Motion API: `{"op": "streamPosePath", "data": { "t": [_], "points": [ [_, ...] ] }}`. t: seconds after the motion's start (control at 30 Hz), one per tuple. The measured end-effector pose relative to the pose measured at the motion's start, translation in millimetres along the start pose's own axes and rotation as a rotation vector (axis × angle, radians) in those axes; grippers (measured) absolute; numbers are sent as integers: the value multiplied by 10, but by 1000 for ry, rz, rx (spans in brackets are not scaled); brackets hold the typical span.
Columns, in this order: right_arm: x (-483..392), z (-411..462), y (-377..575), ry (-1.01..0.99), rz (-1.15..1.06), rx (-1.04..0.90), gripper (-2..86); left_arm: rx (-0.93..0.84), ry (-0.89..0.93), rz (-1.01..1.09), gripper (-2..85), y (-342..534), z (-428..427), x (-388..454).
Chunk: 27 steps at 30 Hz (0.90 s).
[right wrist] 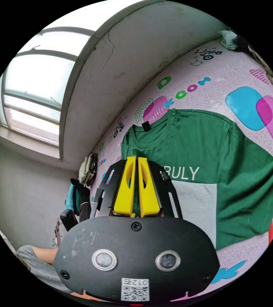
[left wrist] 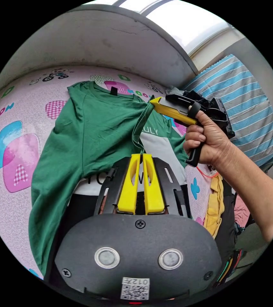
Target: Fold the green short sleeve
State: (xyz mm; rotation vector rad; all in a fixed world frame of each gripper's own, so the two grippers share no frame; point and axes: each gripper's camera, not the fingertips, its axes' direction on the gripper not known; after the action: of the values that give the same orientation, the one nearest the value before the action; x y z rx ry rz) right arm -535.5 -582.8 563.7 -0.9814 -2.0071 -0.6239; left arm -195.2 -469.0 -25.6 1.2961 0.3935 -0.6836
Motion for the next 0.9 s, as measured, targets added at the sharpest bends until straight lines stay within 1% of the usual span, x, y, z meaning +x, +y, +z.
{"op": "streamPosePath", "data": {
  "t": [0.17, 0.23, 0.37, 0.4, 0.43, 0.47, 0.5, 0.63, 0.7, 0.8, 0.9],
  "points": [
    [180, -177, -31, -6, 19, 9, -5, -18, -36, -16, 1, -9, 254, 141],
    [182, -209, -57, -21, 12, 8, -5, 12, -40, -19, 1, -12, 285, 212],
    [184, -325, -85, -57, -21, 40, -3, 42, -68, 47, 1, 19, 330, 360],
    [211, -338, -79, -31, -6, 45, -2, 10, -62, 68, 2, 29, 404, 398],
    [297, -336, -62, 43, 52, 28, 0, -46, -35, 78, 3, 34, 498, 422],
    [395, -315, -37, 103, 110, -13, 3, -70, -19, 77, 3, 38, 538, 430],
    [430, -316, -18, 122, 126, -26, 4, -84, 4, 74, 5, 57, 575, 445],
    [462, -533, 163, 203, 143, 29, 23, -74, 116, 138, 9, 144, 572, 552],
    [453, -625, 220, 203, 151, 44, 32, -75, 117, 150, 10, 188, 569, 596],
    [337, -715, 343, 168, 114, 41, 26, -89, 140, 174, 10, 282, 500, 665],
    [160, -684, 545, 149, 20, -25, 15, -66, 96, 234, 10, 472, 241, 705]
  ]
}}
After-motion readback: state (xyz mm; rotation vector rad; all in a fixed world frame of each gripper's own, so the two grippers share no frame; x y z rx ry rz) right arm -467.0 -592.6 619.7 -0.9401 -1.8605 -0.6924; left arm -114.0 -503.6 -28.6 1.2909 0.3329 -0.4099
